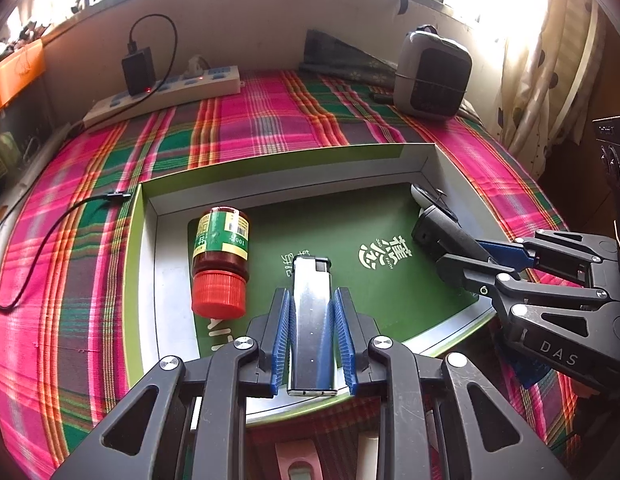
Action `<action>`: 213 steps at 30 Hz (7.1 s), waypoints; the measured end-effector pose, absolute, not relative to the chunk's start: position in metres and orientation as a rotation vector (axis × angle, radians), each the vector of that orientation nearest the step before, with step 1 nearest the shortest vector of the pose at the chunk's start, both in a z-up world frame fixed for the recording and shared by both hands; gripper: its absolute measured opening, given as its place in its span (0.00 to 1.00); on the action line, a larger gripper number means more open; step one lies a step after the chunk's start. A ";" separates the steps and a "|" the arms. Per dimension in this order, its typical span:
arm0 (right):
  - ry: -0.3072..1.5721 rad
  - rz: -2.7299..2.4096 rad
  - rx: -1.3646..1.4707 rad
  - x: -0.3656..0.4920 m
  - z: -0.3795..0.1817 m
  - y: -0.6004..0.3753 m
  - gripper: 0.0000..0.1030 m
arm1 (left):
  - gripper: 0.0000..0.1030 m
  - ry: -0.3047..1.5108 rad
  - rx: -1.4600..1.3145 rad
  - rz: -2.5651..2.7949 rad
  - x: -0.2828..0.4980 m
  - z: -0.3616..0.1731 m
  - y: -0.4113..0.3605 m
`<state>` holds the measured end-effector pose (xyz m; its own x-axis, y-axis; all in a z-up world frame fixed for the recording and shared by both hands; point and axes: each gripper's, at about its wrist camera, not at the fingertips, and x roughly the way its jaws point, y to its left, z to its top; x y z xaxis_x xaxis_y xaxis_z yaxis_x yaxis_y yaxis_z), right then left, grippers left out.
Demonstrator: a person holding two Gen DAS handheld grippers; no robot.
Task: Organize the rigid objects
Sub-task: 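Carry the case with left tool while right tool carries the stapler into the green tray, then lower and open left tool on the case while right tool releases the stapler, then move both tools back out of the tray toward the loose items, then grasp the white tape roll with left tool while right tool approaches the pink clip, then grasp the pink hook-shaped clip with right tool while left tool holds the roll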
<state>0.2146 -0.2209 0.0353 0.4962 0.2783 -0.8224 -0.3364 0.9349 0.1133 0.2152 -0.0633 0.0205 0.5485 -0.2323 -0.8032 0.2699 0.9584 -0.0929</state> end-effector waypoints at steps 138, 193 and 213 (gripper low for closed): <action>0.866 0.531 0.026 0.029 0.033 -0.187 0.42 | 0.26 0.870 -0.034 -0.255 0.036 0.007 0.009; 0.873 0.522 -0.246 0.032 0.020 -0.136 0.42 | 0.26 0.857 -0.026 -0.242 0.032 0.007 0.008; 0.873 0.520 -0.224 0.033 0.021 -0.139 0.24 | 0.26 0.852 -0.008 -0.231 0.031 0.007 0.006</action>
<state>0.0327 -0.1394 0.0208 0.5285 0.3422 -0.7769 -0.5204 0.8536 0.0219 0.0312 0.0061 0.0072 0.6351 -0.2055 -0.7446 0.1994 0.9749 -0.0990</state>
